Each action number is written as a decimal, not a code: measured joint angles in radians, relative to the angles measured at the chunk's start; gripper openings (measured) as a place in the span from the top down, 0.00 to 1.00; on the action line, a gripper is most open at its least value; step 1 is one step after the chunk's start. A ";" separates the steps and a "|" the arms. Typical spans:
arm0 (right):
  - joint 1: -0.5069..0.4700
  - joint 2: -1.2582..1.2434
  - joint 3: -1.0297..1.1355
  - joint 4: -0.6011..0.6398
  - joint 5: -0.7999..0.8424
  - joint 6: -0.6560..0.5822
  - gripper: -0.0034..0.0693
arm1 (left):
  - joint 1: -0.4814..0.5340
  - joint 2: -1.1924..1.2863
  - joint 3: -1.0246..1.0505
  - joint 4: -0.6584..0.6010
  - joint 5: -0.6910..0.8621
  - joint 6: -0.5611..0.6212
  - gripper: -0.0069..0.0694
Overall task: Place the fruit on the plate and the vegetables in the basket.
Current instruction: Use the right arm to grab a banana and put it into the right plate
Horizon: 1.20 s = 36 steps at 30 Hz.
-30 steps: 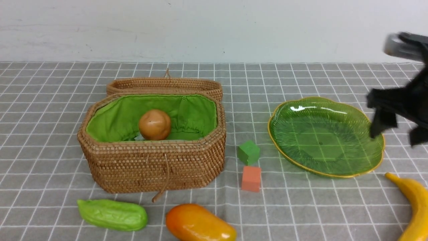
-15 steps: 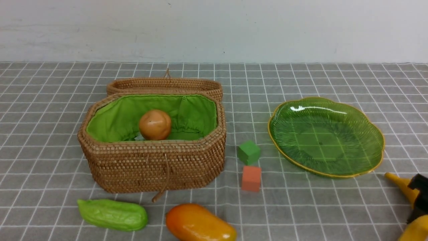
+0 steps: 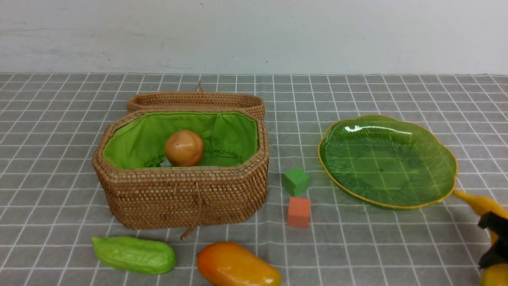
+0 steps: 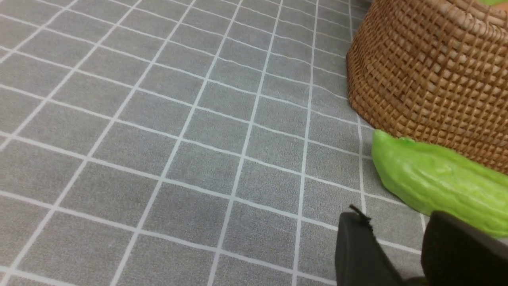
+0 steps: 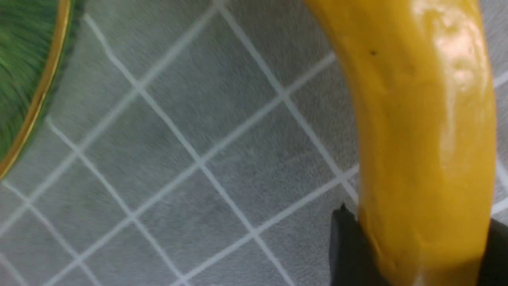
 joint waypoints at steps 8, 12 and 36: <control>0.048 -0.129 -0.260 0.059 -0.023 -0.164 0.52 | 0.000 0.000 0.000 0.000 0.000 0.000 0.60; 0.116 -0.061 -0.406 0.092 0.034 -0.302 0.52 | 0.000 0.000 0.000 0.000 0.000 0.000 0.60; 0.171 0.424 -0.637 -0.010 0.055 -0.244 0.39 | 0.000 0.000 0.000 0.000 0.000 0.000 0.60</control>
